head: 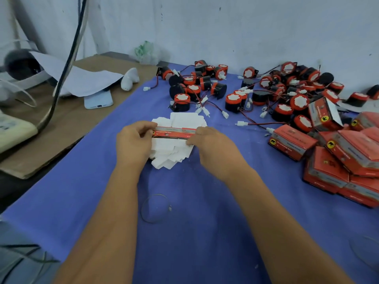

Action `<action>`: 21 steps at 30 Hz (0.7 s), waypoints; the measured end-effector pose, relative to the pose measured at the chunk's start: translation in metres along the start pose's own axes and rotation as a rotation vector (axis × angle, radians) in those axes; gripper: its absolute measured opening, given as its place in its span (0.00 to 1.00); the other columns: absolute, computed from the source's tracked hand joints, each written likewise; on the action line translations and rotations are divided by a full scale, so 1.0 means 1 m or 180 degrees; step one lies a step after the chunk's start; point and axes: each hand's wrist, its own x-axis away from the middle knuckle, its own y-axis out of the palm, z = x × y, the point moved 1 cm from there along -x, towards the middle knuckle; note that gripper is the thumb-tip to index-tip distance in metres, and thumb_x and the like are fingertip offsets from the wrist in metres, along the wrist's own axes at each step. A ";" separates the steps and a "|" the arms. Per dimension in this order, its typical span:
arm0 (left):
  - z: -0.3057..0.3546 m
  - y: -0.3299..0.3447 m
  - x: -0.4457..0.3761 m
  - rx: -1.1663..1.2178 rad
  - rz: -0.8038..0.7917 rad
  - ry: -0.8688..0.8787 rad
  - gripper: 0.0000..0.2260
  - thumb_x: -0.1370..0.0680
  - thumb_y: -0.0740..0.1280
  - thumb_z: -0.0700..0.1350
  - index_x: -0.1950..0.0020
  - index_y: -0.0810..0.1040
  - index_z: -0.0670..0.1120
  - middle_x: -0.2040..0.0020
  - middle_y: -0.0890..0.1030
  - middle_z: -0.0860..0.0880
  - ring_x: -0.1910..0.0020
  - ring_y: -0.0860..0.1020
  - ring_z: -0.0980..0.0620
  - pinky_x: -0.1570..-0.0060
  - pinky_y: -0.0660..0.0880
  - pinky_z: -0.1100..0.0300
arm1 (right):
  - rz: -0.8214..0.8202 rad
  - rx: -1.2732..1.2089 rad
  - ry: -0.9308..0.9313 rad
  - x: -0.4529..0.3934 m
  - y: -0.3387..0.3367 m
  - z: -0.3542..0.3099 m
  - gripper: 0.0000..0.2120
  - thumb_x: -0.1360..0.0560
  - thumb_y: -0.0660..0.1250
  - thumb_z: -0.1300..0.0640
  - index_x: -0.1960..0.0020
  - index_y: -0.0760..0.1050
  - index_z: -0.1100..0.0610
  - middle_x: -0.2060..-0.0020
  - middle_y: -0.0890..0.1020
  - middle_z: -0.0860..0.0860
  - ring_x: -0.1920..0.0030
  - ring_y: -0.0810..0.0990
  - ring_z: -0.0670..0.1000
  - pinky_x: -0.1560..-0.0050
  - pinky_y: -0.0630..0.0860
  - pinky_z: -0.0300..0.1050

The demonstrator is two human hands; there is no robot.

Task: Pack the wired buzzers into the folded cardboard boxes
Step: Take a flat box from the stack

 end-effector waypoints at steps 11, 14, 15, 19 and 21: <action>0.004 0.001 0.001 0.0312 -0.0568 -0.0150 0.09 0.19 0.60 0.52 0.50 0.79 0.63 0.48 0.80 0.66 0.42 0.76 0.61 0.37 0.66 0.67 | 0.0787 -0.2011 0.0299 0.018 -0.029 0.035 0.07 0.25 0.68 0.69 0.53 0.83 0.60 0.48 0.81 0.48 0.46 0.78 0.45 0.41 0.72 0.33; 0.006 0.002 0.005 -0.0654 -0.1141 0.0234 0.23 0.32 0.56 0.74 0.44 0.78 0.66 0.39 0.75 0.68 0.35 0.69 0.66 0.25 0.38 0.43 | 0.1052 -0.2281 0.0483 0.021 -0.022 0.043 0.11 0.23 0.64 0.70 0.53 0.80 0.56 0.46 0.80 0.44 0.44 0.78 0.44 0.41 0.73 0.34; 0.005 0.003 0.005 -0.1014 -0.1286 0.0402 0.33 0.36 0.55 0.77 0.37 0.76 0.64 0.33 0.71 0.66 0.30 0.66 0.63 0.27 0.33 0.41 | 0.1112 -0.2332 0.0593 0.023 -0.018 0.046 0.12 0.22 0.63 0.69 0.53 0.79 0.55 0.46 0.80 0.41 0.43 0.78 0.44 0.42 0.73 0.34; 0.004 0.005 0.005 -0.1365 -0.1584 0.0676 0.46 0.42 0.61 0.78 0.27 0.68 0.61 0.23 0.61 0.61 0.23 0.55 0.61 0.27 0.33 0.38 | 0.1476 -0.2064 0.0901 0.030 -0.005 0.058 0.15 0.20 0.60 0.67 0.55 0.74 0.47 0.51 0.76 0.34 0.49 0.75 0.42 0.49 0.73 0.35; 0.004 0.006 0.005 -0.1147 -0.1612 0.0612 0.40 0.39 0.65 0.73 0.28 0.69 0.62 0.23 0.61 0.62 0.23 0.53 0.62 0.27 0.35 0.39 | 0.1759 -0.2045 0.1072 0.030 -0.005 0.065 0.14 0.20 0.60 0.66 0.54 0.73 0.48 0.54 0.77 0.36 0.55 0.77 0.39 0.51 0.76 0.41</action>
